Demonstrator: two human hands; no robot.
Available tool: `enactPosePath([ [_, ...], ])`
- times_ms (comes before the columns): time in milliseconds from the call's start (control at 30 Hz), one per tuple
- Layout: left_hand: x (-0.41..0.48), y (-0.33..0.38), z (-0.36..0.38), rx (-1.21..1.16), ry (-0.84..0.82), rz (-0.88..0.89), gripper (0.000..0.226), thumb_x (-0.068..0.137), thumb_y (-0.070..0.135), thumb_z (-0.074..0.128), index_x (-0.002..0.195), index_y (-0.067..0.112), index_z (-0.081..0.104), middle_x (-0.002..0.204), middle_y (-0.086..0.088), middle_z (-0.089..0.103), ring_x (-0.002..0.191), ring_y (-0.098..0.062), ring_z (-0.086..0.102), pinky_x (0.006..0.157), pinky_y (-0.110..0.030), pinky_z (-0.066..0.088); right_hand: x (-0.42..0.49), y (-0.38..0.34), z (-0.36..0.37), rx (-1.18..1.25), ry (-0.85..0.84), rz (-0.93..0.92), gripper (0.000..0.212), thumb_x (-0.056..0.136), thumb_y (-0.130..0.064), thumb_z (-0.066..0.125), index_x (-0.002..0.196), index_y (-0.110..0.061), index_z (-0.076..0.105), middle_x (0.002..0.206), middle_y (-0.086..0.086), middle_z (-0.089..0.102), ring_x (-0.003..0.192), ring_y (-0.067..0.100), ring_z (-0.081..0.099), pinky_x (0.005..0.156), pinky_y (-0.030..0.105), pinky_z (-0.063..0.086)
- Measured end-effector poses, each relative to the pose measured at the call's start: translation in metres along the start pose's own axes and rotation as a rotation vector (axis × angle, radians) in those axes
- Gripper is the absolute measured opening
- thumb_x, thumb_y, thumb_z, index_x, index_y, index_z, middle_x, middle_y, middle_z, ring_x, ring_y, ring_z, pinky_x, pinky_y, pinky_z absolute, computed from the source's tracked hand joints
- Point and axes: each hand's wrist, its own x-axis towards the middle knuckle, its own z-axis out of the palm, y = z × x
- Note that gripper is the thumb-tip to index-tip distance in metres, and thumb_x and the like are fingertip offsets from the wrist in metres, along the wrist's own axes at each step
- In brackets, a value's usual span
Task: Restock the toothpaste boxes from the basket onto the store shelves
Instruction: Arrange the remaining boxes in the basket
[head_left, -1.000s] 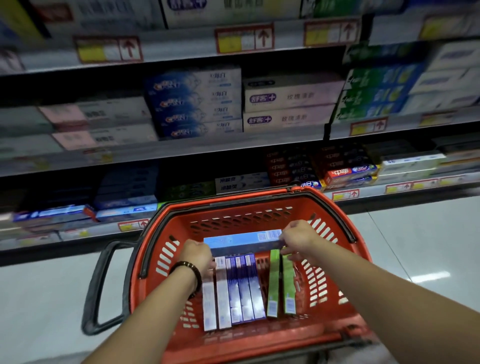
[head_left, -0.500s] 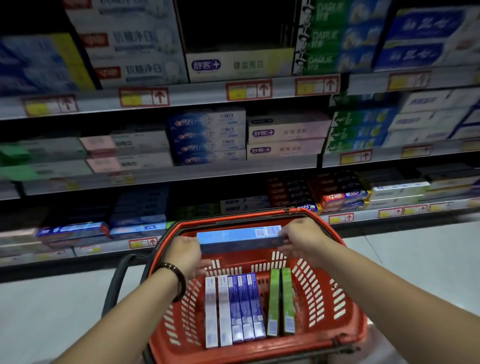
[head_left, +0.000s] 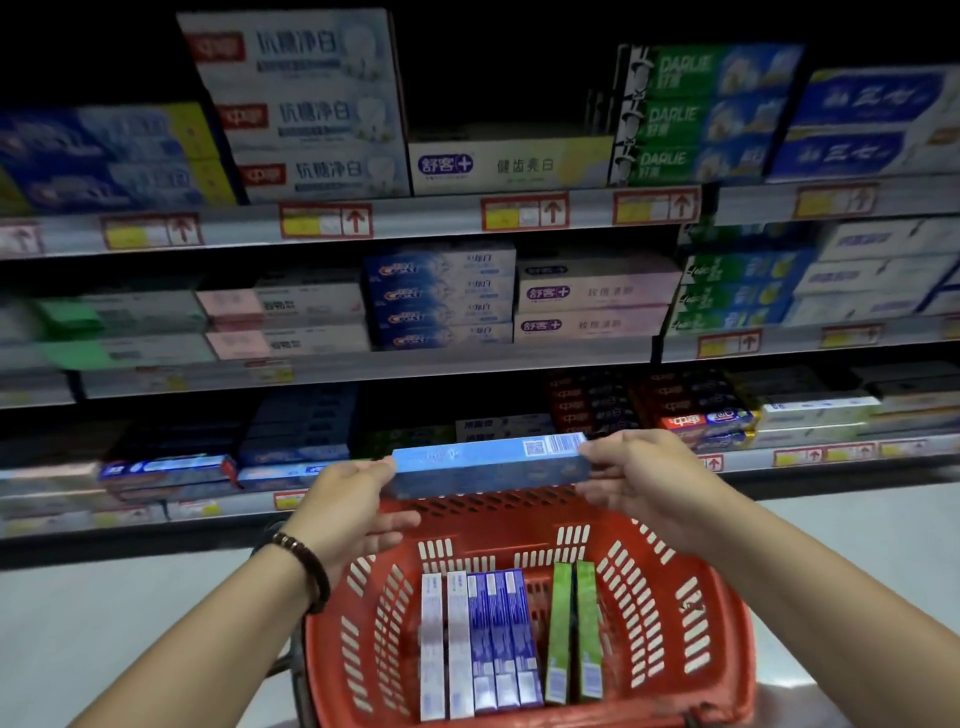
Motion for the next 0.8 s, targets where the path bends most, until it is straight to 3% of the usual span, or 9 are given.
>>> enactPosePath([
  [200,-0.008,0.002,-0.003,0.082,-0.022,0.042,0.023,0.107,0.034,0.056,0.115,0.015,0.063,0.122,-0.010,0.068,0.087,-0.030,0.079,0.070,-0.038,0.060,0.000,0.001,0.006,0.051,0.046,-0.007,0.014,0.098,-0.015,0.074,0.100,-0.002,0.069,0.095,0.023,0.076,0.078,0.031,0.077,0.089,0.047,0.060],
  [467,-0.013,0.016,-0.006,0.086,0.009,0.119,0.023,0.106,0.032,0.056,0.111,0.012,0.066,0.119,-0.007,0.069,0.087,-0.028,0.079,0.070,-0.035,0.058,-0.006,-0.011,0.013,0.096,0.082,-0.056,0.020,0.098,-0.017,0.075,0.105,0.001,0.069,0.104,0.020,0.074,0.096,0.035,0.078,0.090,0.043,0.064],
  [700,-0.008,0.009,-0.015,0.027,0.075,0.227,0.009,0.100,0.024,0.068,0.104,0.025,0.076,0.105,-0.007,0.074,0.086,-0.023,0.072,0.071,-0.034,0.057,-0.003,-0.007,0.008,0.244,-0.006,-0.025,0.024,0.094,0.005,0.072,0.117,0.001,0.069,0.102,0.019,0.080,0.099,0.027,0.080,0.088,0.033,0.061],
  [800,-0.009,0.008,-0.016,-0.034,0.052,0.256,0.019,0.098,0.011,0.069,0.111,0.023,0.076,0.092,-0.013,0.071,0.081,-0.019,0.066,0.072,-0.033,0.058,-0.006,-0.007,0.009,0.247,0.001,-0.028,0.024,0.094,0.016,0.065,0.112,0.000,0.070,0.098,0.019,0.081,0.095,0.026,0.080,0.076,0.026,0.065],
])
